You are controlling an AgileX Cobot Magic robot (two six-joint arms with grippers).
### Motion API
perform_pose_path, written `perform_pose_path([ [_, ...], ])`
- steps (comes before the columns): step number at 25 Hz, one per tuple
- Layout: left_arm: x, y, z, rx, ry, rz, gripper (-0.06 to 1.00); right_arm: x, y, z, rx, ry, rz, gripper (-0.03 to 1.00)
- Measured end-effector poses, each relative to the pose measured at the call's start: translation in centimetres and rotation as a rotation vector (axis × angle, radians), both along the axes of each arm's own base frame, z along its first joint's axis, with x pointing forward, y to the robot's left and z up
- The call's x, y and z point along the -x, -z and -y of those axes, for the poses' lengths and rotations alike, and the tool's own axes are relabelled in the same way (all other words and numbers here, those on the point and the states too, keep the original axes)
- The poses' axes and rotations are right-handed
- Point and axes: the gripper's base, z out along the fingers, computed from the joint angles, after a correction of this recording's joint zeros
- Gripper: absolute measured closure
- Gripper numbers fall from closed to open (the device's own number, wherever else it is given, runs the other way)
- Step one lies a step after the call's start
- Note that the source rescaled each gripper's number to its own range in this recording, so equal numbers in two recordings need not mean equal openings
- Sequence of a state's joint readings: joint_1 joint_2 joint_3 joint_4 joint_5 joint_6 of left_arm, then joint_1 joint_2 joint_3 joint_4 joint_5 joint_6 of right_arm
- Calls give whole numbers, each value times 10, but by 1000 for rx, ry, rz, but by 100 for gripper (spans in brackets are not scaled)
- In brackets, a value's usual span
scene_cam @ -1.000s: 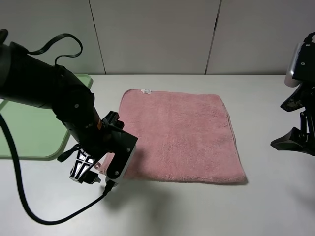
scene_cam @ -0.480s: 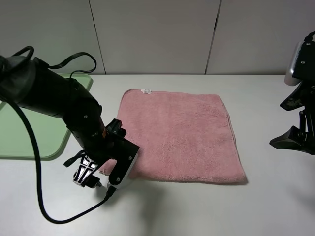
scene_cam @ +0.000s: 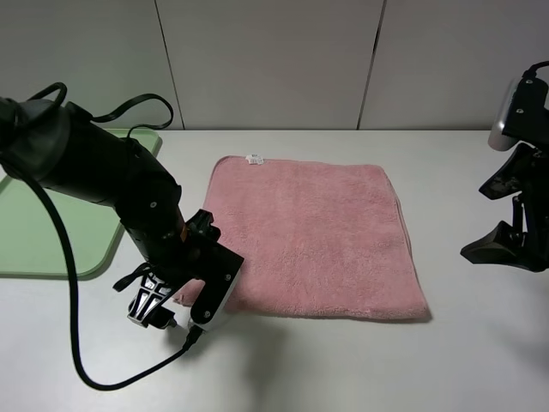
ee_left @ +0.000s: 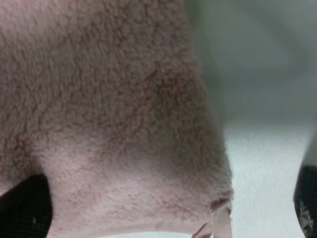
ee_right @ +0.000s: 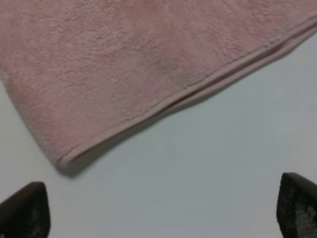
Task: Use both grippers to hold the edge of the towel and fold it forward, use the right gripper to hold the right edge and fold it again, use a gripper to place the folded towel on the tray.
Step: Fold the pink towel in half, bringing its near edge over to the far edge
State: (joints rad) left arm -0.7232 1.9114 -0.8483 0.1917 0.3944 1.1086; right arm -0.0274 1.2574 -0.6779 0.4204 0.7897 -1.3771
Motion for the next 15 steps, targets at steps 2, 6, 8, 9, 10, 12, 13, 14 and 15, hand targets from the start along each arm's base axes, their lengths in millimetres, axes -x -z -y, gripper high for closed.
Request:
perform_pose_path([
  [2,0,0,0,0,-1,0,-4,1,6,-1,-6,-9,-15,-3],
  [6,0,0,0,0,-1,0,-4,8,24,-8,2,-80,-40,-3],
  [8,0,0,0,0,-1,0,-4,15,32,-21,17,-152,-37,-3],
  [9,0,0,0,0,-1,0,-4,18,36,-28,26,-188,-28,-3],
  [10,0,0,0,1,-1,0,-4,22,41,-33,36,-217,-26,-3],
  [12,0,0,0,1,-1,0,-4,30,49,-43,56,-272,-11,-3],
  [13,0,0,0,1,-1,0,-4,33,54,-45,66,-280,2,-3],
  [14,0,0,0,1,-1,0,-4,37,59,-46,75,-288,7,-3],
  [15,0,0,0,0,-1,0,-4,39,63,-46,86,-286,20,-3],
])
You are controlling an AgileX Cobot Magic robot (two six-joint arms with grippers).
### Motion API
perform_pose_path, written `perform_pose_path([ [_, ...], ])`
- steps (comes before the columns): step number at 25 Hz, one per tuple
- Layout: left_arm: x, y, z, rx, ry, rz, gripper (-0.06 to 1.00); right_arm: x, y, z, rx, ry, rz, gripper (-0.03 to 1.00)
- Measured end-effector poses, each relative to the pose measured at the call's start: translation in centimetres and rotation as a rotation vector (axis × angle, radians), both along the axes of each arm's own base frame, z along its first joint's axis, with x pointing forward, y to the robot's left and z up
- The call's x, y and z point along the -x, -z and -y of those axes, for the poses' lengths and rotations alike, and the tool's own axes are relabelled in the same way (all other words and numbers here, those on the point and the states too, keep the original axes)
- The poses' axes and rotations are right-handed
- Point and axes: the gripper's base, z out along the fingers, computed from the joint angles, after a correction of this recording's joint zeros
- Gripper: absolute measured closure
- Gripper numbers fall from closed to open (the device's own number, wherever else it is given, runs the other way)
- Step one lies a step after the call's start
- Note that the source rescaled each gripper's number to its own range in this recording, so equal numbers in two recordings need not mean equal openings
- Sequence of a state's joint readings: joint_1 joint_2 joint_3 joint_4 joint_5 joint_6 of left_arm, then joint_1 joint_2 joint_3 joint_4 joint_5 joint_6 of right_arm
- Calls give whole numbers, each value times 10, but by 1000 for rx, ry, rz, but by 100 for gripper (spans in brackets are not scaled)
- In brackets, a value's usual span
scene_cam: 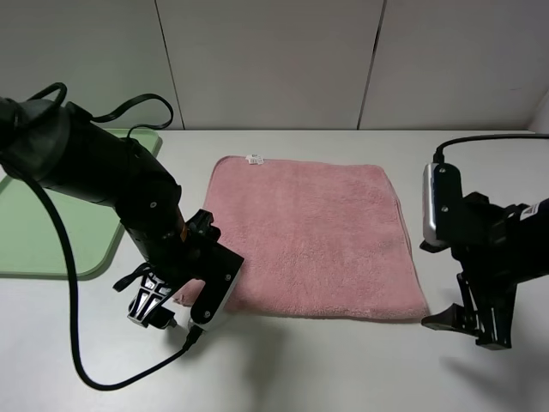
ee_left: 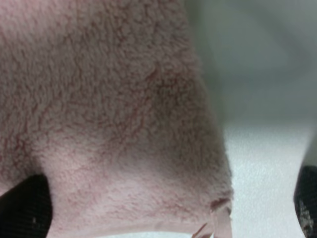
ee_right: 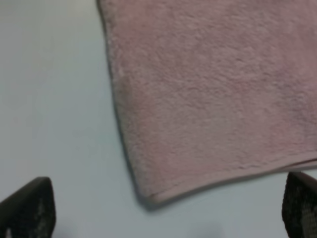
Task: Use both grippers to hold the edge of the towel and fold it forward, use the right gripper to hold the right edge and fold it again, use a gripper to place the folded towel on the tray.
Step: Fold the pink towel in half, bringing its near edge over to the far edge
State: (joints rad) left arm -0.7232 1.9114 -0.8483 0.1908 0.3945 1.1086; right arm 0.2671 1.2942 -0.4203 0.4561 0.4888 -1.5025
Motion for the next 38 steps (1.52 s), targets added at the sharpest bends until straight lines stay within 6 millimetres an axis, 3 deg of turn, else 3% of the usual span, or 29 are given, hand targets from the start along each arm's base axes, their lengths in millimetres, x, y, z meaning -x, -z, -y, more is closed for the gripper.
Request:
perform_pose_path([
  [7,0,0,0,1,0,1,-4,5,17,7,44,45,80,-3],
  [16,0,0,0,1,0,1,-4,-2,54,9,115,58,-45,-3],
  [26,0,0,0,1,0,1,-4,-5,55,9,128,43,-13,-3],
  [33,0,0,0,1,0,1,-4,1,55,-11,136,-89,12,-3],
  [38,0,0,0,1,0,1,-4,1,63,-13,154,-109,-3,-3],
])
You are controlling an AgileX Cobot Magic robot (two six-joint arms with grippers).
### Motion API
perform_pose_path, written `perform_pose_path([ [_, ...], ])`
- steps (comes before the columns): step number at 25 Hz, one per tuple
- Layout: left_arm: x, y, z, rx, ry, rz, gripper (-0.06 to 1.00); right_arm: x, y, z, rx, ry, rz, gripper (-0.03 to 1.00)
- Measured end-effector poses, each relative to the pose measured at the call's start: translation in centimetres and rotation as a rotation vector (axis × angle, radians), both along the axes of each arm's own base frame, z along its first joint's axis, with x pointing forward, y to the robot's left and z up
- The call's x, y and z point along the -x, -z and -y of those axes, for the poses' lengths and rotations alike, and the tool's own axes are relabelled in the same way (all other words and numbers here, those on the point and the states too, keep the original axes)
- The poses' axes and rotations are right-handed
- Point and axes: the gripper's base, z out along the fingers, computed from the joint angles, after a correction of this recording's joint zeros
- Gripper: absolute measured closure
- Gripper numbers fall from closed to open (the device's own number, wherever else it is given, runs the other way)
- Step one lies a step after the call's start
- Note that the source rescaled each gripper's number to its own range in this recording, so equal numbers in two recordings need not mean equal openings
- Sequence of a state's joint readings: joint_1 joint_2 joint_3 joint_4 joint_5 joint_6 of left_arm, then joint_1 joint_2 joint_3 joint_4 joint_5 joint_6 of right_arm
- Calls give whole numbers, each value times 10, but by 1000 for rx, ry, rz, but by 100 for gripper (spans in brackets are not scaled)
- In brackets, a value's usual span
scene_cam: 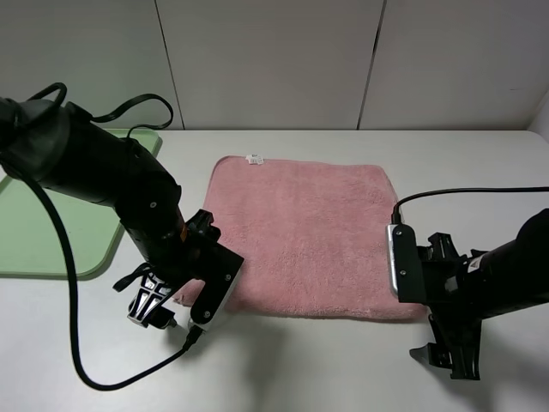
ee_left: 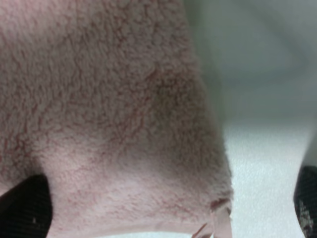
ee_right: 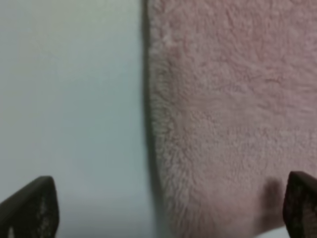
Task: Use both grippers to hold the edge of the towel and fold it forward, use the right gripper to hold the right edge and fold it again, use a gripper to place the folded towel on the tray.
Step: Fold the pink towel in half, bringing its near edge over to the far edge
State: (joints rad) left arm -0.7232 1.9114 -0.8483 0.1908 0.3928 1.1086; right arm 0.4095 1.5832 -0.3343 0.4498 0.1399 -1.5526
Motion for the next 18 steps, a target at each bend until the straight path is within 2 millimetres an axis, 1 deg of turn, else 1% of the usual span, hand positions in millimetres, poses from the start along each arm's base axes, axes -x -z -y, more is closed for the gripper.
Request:
perform_pose_path([
  [8,0,0,0,1,0,1,-3,-3,9,-2,10,23,-35,-3],
  [10,0,1,0,0,0,-1,1,-4,9,-2,8,32,-32,-3],
  [12,0,1,0,-4,0,-4,7,-5,9,-2,6,39,-27,-3],
  [13,0,1,0,-3,0,-3,10,-5,9,-2,5,42,-25,-2],
  [15,0,1,0,-2,0,-2,17,-5,9,-2,4,51,-25,5],
  [18,0,1,0,1,0,0,25,-6,10,-2,4,60,-23,18],
])
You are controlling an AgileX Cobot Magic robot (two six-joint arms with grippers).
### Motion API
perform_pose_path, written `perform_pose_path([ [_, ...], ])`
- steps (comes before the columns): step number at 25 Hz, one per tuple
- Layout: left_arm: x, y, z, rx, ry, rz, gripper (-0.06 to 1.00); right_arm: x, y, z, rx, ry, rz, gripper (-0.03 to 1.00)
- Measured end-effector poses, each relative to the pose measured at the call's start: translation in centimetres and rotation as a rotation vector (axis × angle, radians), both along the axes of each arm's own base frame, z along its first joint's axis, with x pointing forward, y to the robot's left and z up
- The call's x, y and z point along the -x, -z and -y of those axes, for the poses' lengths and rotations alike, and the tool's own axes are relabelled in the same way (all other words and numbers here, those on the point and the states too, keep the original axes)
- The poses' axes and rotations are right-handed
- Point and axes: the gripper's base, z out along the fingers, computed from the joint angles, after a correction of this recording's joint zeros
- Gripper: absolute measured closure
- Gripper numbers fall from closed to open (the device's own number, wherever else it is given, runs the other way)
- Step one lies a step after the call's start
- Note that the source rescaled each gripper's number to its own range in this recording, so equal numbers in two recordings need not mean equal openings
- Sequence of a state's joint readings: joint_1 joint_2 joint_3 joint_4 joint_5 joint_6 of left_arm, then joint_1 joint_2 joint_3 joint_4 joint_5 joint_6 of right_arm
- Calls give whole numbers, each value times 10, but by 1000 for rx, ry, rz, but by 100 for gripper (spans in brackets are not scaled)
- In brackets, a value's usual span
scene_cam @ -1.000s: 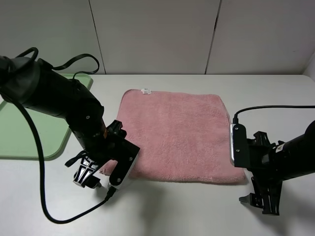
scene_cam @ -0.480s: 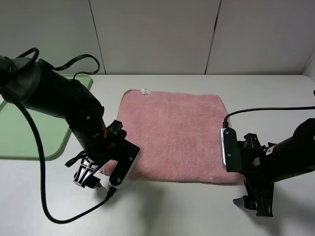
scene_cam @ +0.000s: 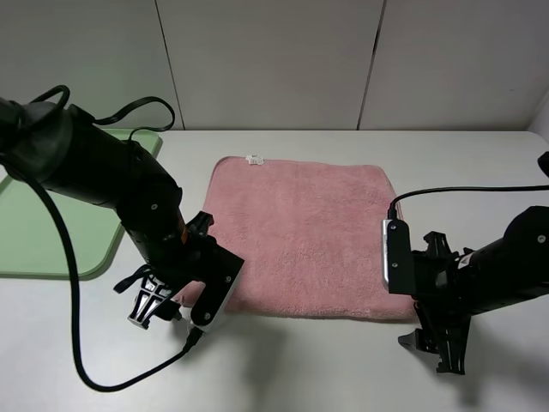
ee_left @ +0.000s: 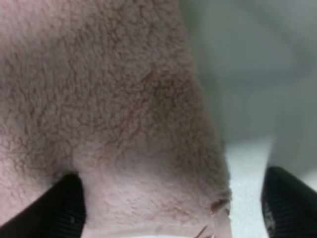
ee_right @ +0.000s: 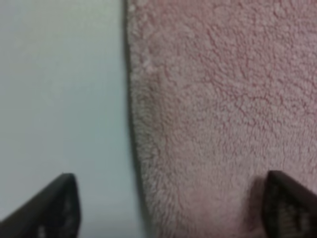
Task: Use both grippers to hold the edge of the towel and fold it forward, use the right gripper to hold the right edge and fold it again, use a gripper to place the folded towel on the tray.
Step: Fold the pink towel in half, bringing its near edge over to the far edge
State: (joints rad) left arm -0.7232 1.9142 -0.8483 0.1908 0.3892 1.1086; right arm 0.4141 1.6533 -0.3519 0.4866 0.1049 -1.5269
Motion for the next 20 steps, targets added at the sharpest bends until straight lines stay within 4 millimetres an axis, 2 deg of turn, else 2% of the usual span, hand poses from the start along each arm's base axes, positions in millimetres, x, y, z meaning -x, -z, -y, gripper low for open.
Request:
perform_pose_path([
  [3,0,0,0,4,1,3,30,-2,0,0,3,5,23,24],
  [4,0,0,0,4,1,3,35,-3,1,1,5,6,35,27],
  [10,-1,1,1,11,2,9,54,-8,2,2,23,-10,90,56],
  [12,-1,1,2,16,3,13,62,-8,3,2,28,-17,93,65],
  [17,-3,2,3,26,9,24,91,-8,4,2,33,-22,95,84],
  [20,-3,2,3,27,11,26,94,-8,4,2,34,-26,97,94],
])
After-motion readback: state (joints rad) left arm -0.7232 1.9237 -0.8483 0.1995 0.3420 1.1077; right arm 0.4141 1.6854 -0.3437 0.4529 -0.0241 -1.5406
